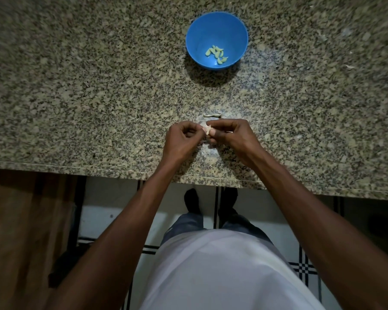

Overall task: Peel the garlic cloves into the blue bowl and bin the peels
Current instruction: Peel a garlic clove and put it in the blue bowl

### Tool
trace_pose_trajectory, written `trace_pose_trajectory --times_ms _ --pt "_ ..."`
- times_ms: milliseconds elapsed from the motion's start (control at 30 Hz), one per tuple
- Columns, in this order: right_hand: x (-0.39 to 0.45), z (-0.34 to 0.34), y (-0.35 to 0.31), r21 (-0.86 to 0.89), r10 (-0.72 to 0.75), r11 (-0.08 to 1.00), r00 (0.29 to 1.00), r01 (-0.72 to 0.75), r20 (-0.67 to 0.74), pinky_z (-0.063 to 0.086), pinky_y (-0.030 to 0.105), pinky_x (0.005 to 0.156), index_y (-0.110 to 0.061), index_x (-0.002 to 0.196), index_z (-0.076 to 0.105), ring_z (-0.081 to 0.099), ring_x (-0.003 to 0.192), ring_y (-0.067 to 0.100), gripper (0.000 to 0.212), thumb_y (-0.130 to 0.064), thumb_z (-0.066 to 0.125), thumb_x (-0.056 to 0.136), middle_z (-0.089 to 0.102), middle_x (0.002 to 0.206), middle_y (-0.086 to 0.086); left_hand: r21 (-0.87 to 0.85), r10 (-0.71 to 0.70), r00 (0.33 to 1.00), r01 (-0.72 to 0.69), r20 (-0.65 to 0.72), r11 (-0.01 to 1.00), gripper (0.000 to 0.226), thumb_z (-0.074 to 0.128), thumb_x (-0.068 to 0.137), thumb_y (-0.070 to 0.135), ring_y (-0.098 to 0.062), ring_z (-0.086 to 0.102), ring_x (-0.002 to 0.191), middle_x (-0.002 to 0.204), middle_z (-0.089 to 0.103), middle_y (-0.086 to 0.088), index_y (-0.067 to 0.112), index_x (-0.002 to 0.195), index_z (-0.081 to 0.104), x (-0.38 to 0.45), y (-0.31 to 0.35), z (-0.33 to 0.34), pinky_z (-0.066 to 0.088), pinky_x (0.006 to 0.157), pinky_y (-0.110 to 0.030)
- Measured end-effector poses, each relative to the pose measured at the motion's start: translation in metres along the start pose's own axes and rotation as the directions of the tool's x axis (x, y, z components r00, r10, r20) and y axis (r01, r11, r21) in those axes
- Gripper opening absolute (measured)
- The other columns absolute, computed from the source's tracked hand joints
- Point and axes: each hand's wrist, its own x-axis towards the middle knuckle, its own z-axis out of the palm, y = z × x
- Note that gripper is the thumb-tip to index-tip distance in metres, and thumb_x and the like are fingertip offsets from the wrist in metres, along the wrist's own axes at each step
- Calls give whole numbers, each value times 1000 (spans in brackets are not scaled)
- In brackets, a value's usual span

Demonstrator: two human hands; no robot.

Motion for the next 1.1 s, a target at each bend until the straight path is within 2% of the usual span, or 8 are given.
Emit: trace_pose_trajectory --times_ms 133,333,500,667,800,867,1000,1100 --pt "-3 5 1 16 21 1000 999 -20 -34 63 48 89 10 120 69 73 90 29 31 7 75 89 74 111 29 26 -29 998 30 -53 999 13 78 88 19 -19 74 86 91 75 -4 8 96 75 -5 -1 5 64 83 -41" --pt "-7 4 5 8 -4 1000 996 4 -93 62 57 90 10 106 75 74 98 47 17 5 76 90 76 101 28 11 -64 982 67 -177 998 8 74 88 9 -18 73 86 89 75 -5 6 96 75 -10 -4 6 63 85 -36" --pt "-8 4 4 -13 -9 1000 993 8 -115 62 59 88 9 104 75 75 96 46 14 5 76 90 75 98 31 51 -42 988 50 -146 997 14 73 89 -2 -15 74 95 100 78 -5 6 99 80 -13 -8 2 61 92 -34" --pt "-13 4 4 26 -20 999 990 24 -139 65 50 84 9 107 74 77 84 32 23 1 81 86 77 95 24 23 62 995 -60 -78 998 22 80 88 9 -12 71 104 113 76 -1 11 111 79 -16 -6 3 59 90 -24" --pt "-17 3 5 44 -27 998 993 32 -115 64 37 82 7 107 76 77 86 26 22 -3 81 87 79 98 21 -115 75 997 -77 -20 990 22 80 87 7 -19 74 103 106 78 -7 4 109 78 -17 -6 6 61 94 -42" --pt "-18 3 5 32 -39 999 993 43 -114 64 33 80 6 107 77 77 86 25 21 -3 80 89 79 99 20 -148 68 998 -70 -14 987 21 81 87 7 -21 75 101 103 79 -9 2 107 78 -16 -7 7 61 94 -46" --pt "-16 2 6 16 -48 999 991 51 -124 65 40 82 5 105 77 77 91 34 20 -4 81 88 79 97 21 -164 69 997 -72 -24 984 19 80 88 8 -21 76 96 100 79 -10 0 105 79 -13 -7 9 62 91 -44" --pt "-13 2 8 5 -42 999 988 43 -148 65 44 81 3 102 78 77 80 27 18 -6 82 87 79 91 19 -147 45 999 -48 -20 988 18 77 90 4 -21 75 100 103 78 -11 0 107 78 -9 -6 12 61 93 -43"
